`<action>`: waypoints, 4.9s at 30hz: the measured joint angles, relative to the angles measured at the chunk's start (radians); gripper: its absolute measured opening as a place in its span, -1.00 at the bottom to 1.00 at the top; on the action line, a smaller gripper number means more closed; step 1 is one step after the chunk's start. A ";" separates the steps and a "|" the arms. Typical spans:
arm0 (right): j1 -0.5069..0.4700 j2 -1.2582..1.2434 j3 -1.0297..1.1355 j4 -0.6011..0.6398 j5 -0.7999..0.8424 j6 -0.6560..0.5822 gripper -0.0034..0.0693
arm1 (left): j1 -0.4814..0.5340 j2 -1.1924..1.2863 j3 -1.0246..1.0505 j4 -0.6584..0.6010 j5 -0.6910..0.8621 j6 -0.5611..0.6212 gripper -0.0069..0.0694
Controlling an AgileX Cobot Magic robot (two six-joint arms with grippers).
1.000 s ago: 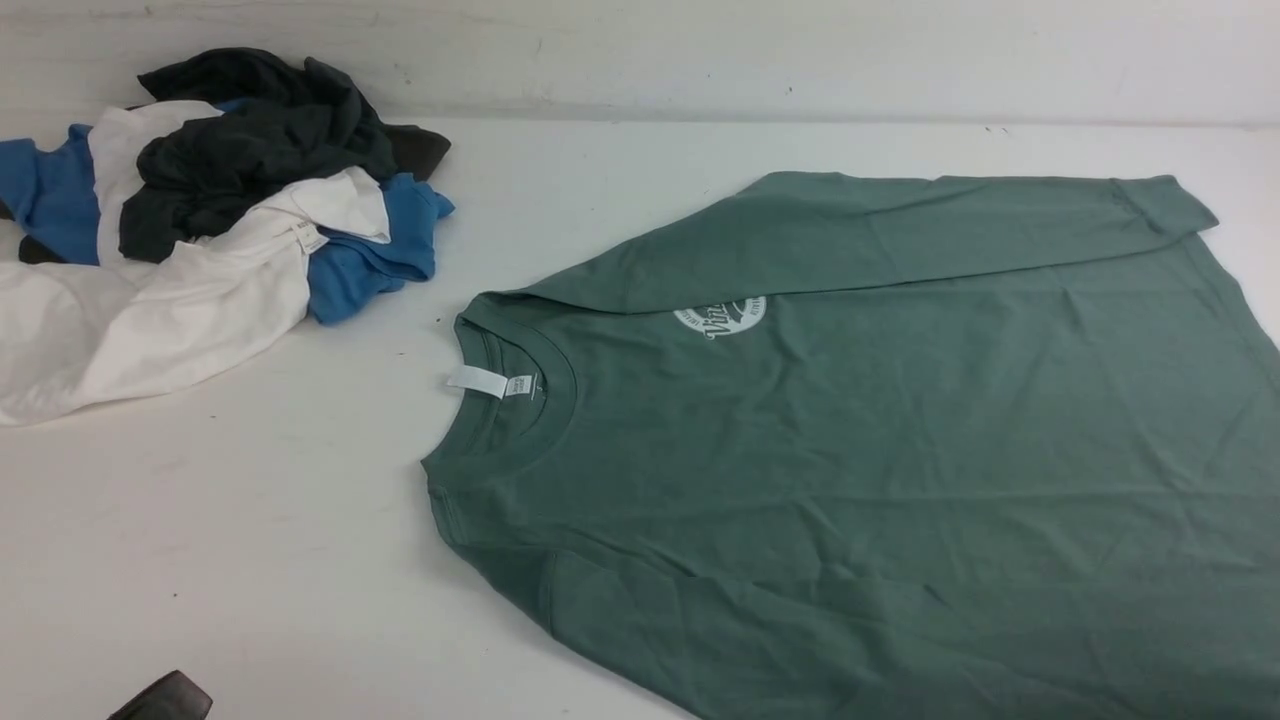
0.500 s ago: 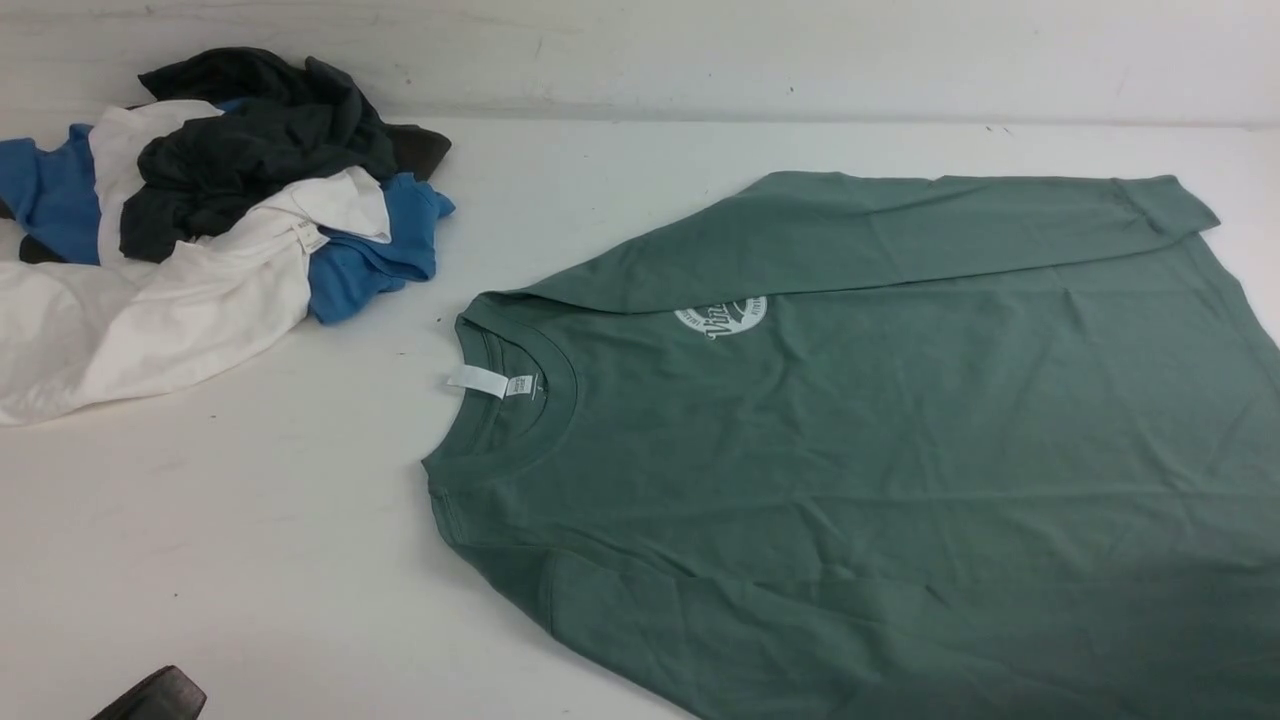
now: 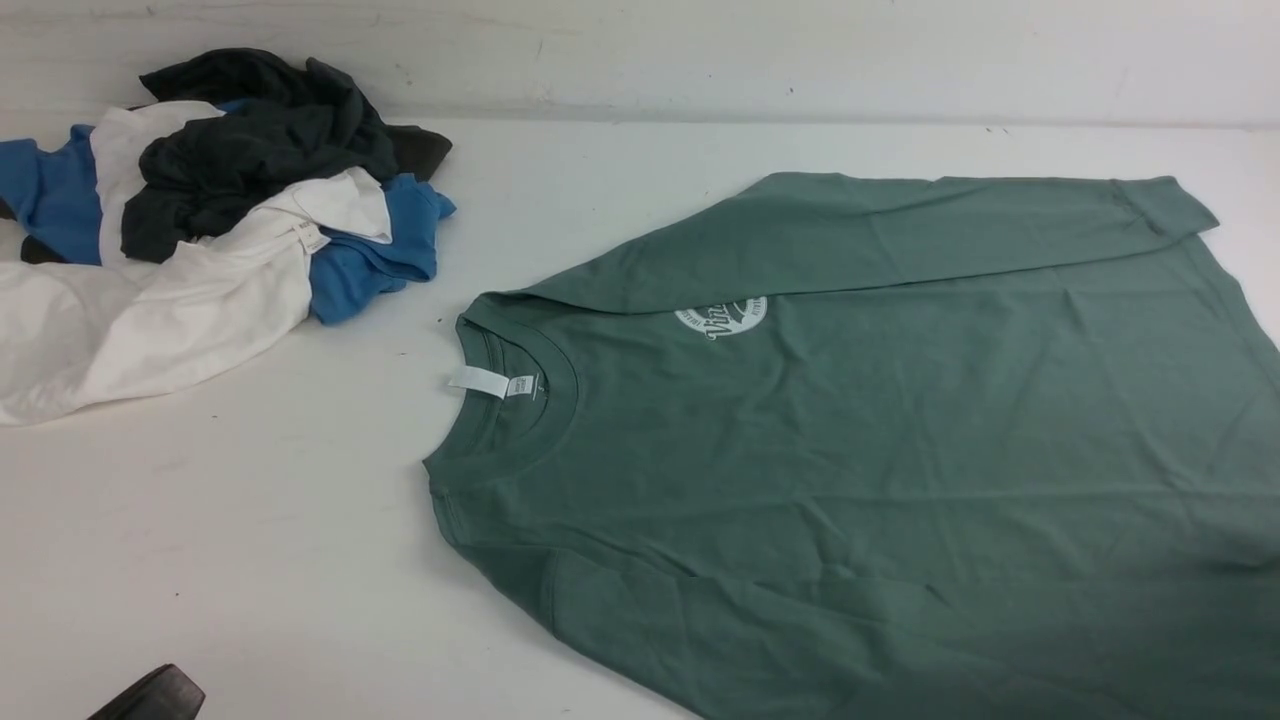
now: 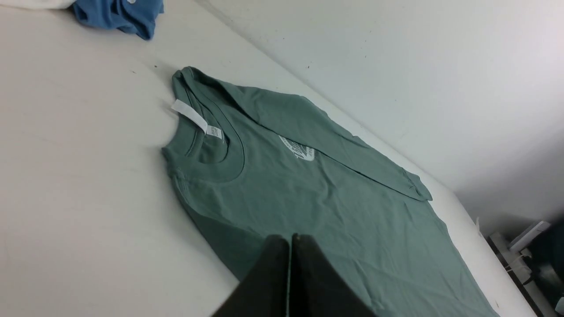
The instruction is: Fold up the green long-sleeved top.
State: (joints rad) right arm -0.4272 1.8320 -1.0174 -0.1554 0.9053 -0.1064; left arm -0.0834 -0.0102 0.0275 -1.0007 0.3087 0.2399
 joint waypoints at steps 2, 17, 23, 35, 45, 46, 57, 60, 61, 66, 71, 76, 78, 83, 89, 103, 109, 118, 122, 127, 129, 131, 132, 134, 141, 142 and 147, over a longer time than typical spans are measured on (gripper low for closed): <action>0.001 0.000 -0.005 0.012 0.008 -0.014 -0.36 | 0.000 0.000 0.000 0.000 -0.003 0.001 -0.83; 0.052 -0.313 0.035 0.059 0.217 0.029 -0.88 | 0.000 0.000 0.000 -0.001 0.029 0.001 -0.83; 0.073 -0.428 0.002 0.059 0.156 0.043 -0.89 | 0.000 0.000 0.000 -0.001 0.028 0.010 -0.83; 0.165 -0.156 -0.487 0.063 0.051 -0.016 -0.89 | 0.000 0.000 -0.007 -0.005 -0.101 0.012 -0.83; 0.211 0.274 -0.771 0.039 -0.018 -0.008 -0.68 | 0.000 0.314 -0.204 -0.014 0.057 0.015 -0.83; 0.211 0.301 -0.789 0.030 -0.018 -0.002 -0.60 | 0.000 0.363 -0.230 -0.001 0.096 0.019 -0.83; 0.211 0.345 -1.052 0.025 0.286 0.106 0.41 | 0.000 1.048 -0.718 0.301 0.565 0.037 -0.80; 0.212 0.325 -1.114 0.075 0.325 0.106 0.28 | 0.000 1.194 -0.820 0.340 0.605 0.037 -0.72; 0.212 0.311 -1.124 0.095 0.328 0.106 0.19 | 0.000 1.246 -0.850 0.351 0.612 0.037 -0.67; 0.212 0.218 -1.104 0.184 0.340 0.091 -0.44 | 0.000 1.478 -0.947 0.369 0.615 0.029 -0.34; 0.212 0.056 -0.941 0.215 0.344 0.082 -0.90 | 0.000 1.680 -1.047 0.369 0.608 0.017 0.06; 0.212 -0.086 -0.761 0.215 0.352 0.081 -0.94 | 0.000 1.788 -1.147 0.363 0.606 0.010 0.26; 0.212 -0.118 -0.707 0.215 0.354 0.081 -0.94 | 0.000 1.817 -1.183 0.337 0.604 0.010 0.28; 0.212 -0.135 -0.627 0.216 0.354 0.079 -0.94 | -0.027 1.866 -1.205 0.287 0.561 0.010 0.28; 0.212 -0.135 -0.593 0.218 0.352 0.075 -0.94 | -0.068 1.921 -1.205 0.278 0.509 0.010 0.28; 0.212 -0.140 -0.571 0.301 0.350 0.035 -0.94 | -0.085 1.980 -1.215 0.278 0.404 0.011 -0.43; 0.212 -0.216 -0.519 0.294 0.345 0.014 -0.94 | -0.086 1.963 -1.216 0.421 0.465 0.009 -0.78; 0.210 -0.508 -0.275 0.236 0.347 0.010 -0.94 | -0.088 1.832 -1.135 0.848 0.755 -0.154 -0.78; 0.210 -0.608 -0.162 0.243 0.355 0.010 -0.94 | -0.088 1.787 -1.071 0.963 0.816 -0.247 -0.78; 0.210 -0.597 -0.145 0.305 0.356 -0.001 -0.94 | -0.088 1.781 -1.066 0.990 0.819 -0.292 -0.75; 0.210 -0.571 -0.154 0.326 0.357 -0.009 -0.94 | -0.088 1.781 -1.066 0.990 0.818 -0.302 -0.71; 0.210 -0.519 -0.179 0.356 0.352 -0.015 -0.94 | -0.088 1.781 -1.066 0.991 0.818 -0.310 -0.62; 0.210 -0.470 -0.207 0.379 0.340 -0.016 -0.94 | -0.088 1.781 -1.066 0.995 0.818 -0.313 -0.53; 0.210 -0.389 -0.258 0.411 0.318 -0.016 -0.94 | -0.088 1.781 -1.066 1.001 0.820 -0.316 -0.38; 0.222 -0.084 -0.499 0.460 0.212 -0.055 -0.81 | -0.088 1.781 -1.080 1.001 0.844 -0.339 0.14; 0.225 -0.034 -0.547 0.460 0.195 -0.074 -0.76 | -0.088 1.781 -1.092 1.001 0.852 -0.340 0.17; 0.238 0.226 -0.822 0.466 0.148 -0.144 -0.41 | -0.088 1.781 -1.188 1.001 0.879 -0.343 0.22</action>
State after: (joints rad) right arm -0.1892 2.0584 -1.8392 0.3108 1.0529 -0.2503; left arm -0.1717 1.7704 -1.1607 0.0000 1.1879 -0.1031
